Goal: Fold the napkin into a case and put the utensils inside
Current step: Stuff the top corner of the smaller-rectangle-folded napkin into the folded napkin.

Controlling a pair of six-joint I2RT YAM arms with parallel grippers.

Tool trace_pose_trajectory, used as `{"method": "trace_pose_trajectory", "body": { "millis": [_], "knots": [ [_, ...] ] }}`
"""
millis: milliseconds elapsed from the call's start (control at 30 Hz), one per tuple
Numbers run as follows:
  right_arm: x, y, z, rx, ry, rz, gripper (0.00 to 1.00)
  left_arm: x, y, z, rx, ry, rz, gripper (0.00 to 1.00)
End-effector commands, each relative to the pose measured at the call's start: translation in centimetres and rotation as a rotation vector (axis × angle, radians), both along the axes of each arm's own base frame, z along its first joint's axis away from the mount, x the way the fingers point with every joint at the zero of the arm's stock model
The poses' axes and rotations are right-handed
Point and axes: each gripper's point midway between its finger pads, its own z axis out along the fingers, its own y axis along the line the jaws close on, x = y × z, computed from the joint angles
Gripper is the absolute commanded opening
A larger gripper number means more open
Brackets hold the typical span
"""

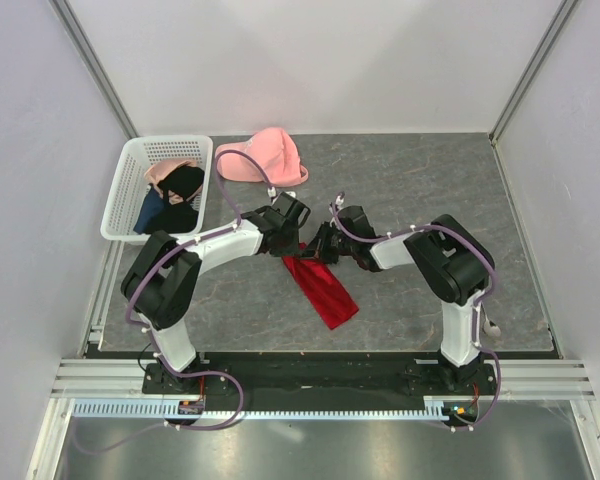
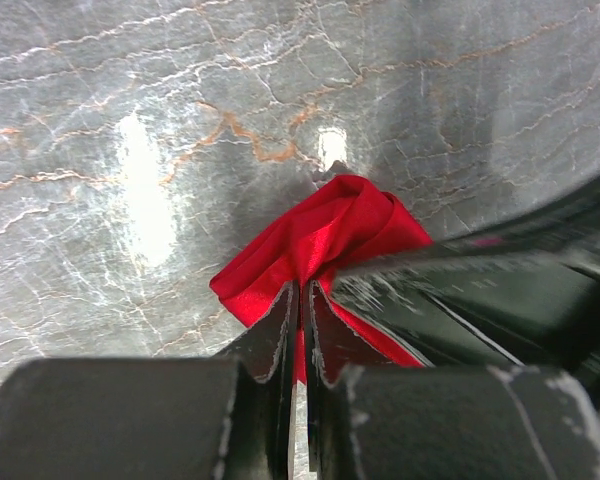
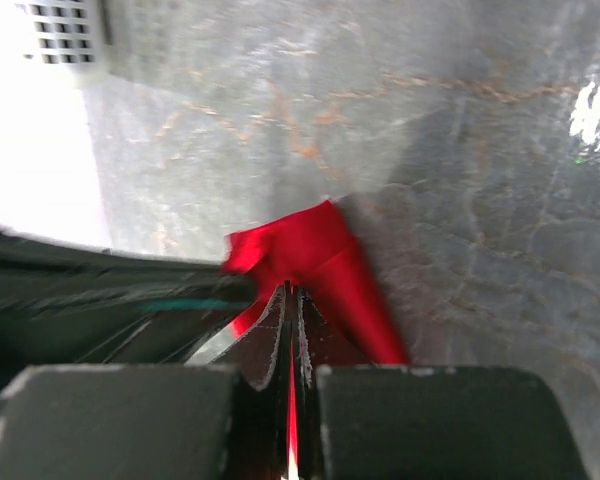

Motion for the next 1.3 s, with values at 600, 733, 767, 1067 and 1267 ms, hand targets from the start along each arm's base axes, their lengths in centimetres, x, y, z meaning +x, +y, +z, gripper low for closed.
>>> {"method": "trace_pose_trajectory", "body": {
  "millis": [600, 733, 767, 1067, 1267],
  "knots": [
    [-0.8, -1.4, 2.3, -0.145, -0.109, 0.117, 0.01, 0.3, -0.3, 3.1, -0.07, -0.073, -0.003, 0.3],
    [-1.2, -2.1, 3.4, -0.206, -0.158, 0.18, 0.07, 0.0, -0.3, 5.1, -0.105, -0.099, -0.004, 0.35],
    [-1.5, -2.5, 3.4, -0.236, -0.147, 0.2, 0.08, -0.1, -0.1, 5.6, -0.11, -0.109, -0.002, 0.35],
    [-5.3, -5.9, 4.7, -0.553, -0.285, 0.459, 0.48, -4.6, 2.3, 5.9, -0.2, -0.081, 0.022, 0.24],
    [-7.8, -5.1, 3.9, -0.68, -0.313, 0.567, 0.61, -8.0, 0.0, 4.8, -0.44, 0.002, 0.007, 0.2]
  ]
}}
